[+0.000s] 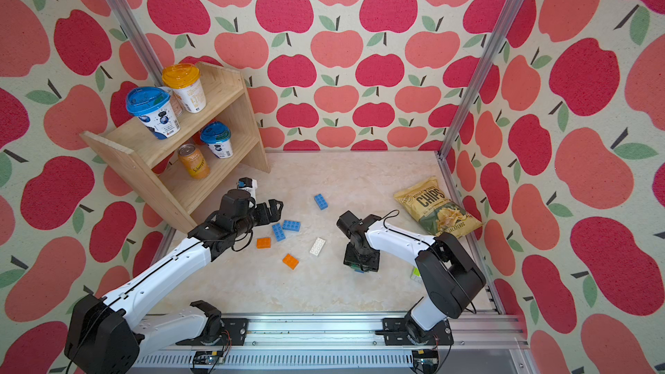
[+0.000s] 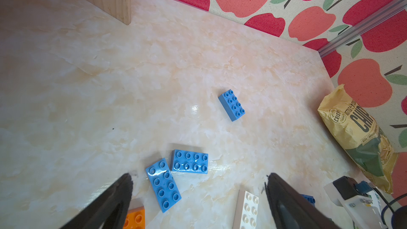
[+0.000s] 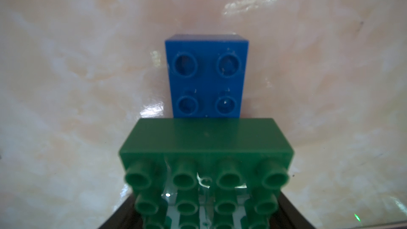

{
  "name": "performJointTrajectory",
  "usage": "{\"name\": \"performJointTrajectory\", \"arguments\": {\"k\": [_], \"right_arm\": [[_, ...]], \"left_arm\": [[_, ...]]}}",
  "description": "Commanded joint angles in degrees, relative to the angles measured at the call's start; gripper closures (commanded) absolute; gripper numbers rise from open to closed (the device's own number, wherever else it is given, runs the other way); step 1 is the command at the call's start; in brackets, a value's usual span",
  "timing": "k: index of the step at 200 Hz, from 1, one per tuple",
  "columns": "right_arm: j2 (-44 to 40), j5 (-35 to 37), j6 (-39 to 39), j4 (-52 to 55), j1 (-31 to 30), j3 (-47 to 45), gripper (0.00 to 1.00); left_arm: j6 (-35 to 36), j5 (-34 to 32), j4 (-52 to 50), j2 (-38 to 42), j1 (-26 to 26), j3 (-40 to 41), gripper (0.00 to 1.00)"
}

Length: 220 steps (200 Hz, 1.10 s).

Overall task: Assemble a rectangle with lego
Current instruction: Assemble the lego brick with the lego brick.

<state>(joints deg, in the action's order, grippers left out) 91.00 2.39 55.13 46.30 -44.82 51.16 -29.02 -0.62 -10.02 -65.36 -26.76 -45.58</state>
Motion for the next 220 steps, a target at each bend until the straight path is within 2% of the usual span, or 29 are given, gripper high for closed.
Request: {"name": "performJointTrajectory", "arguments": {"k": [1,63,99,116,162,177,220], "right_arm": [[5.95,0.3,-1.02,-2.47,0.26,-5.04,0.59],[2.69,3.91,-12.63,-4.59,3.74,-2.91,0.57],[3.62,5.97,-17.73,-4.65,4.56,-0.74,0.52],[3.79,5.94,-18.39,-4.63,4.56,-0.01,0.45],[2.16,5.44,-17.59,-4.63,4.56,0.34,0.09],[0.93,5.39,-17.34,-4.27,4.43,0.7,0.01],[-2.99,5.94,-16.61,-0.54,3.96,4.3,0.0]], "left_arm": [[0.07,-0.45,-0.17,-0.02,0.31,-0.01,0.03],[-0.21,-0.28,-0.09,-0.18,0.31,0.03,0.03],[-0.51,-0.48,-0.17,0.03,0.22,0.06,0.03],[-0.63,-0.6,-0.25,0.28,0.22,0.15,0.03],[-0.56,-1.05,-0.51,0.58,0.16,0.23,0.03],[-0.42,-1.18,-0.7,0.63,0.15,0.14,0.03],[-0.1,-2.05,-1.23,1.55,0.12,0.13,0.03]]}}
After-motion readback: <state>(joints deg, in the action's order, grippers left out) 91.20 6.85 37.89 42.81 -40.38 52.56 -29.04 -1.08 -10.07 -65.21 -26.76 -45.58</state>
